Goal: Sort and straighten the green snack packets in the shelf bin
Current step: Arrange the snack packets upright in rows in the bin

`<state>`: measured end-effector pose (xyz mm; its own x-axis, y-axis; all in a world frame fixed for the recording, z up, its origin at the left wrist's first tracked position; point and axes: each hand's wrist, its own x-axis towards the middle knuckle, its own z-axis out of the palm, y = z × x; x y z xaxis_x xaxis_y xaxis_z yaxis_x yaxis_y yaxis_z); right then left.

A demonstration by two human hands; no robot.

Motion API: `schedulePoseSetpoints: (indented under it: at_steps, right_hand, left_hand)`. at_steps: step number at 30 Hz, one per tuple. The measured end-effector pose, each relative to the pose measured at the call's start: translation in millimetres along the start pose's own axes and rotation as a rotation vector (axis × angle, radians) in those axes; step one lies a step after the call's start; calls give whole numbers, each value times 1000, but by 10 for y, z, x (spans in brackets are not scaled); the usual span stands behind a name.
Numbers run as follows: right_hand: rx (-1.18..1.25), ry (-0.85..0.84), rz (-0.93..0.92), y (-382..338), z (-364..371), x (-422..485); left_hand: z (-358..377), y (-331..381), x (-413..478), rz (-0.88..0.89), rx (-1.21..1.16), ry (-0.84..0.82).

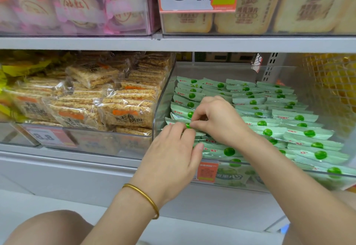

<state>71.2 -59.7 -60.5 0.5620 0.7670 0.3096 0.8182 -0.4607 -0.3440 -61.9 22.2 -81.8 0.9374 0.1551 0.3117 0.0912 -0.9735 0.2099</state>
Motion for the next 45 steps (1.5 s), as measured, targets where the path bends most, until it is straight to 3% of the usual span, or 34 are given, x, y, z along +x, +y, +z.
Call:
schedulePoseSetpoints:
  at_steps: [8, 12, 17, 27, 34, 38, 41, 45]
  right_hand:
    - [496, 187, 162, 0, -90, 8]
    - [760, 413, 283, 18, -171, -56]
    - [889, 548, 404, 127, -332, -150]
    - [922, 510, 487, 207, -378, -191]
    - [1002, 468, 495, 203, -413, -208]
    - [1008, 409, 421, 167, -413, -216]
    - [1035, 377, 359, 129, -396, -220]
    - [1119, 313, 316, 103, -396, -228]
  left_hand:
    - [-15, 6, 4, -1, 2, -29]
    - [-38, 2, 28, -1, 15, -72]
    - [-72, 3, 81, -42, -2, -156]
    - [-113, 48, 129, -109, -103, -68]
    - [-167, 71, 200, -241, -497, 281]
    - [-262, 117, 195, -115, -829, 188]
    - [-257, 119, 185, -18, -794, 111]
    - [-260, 80, 179, -28, -791, 116]
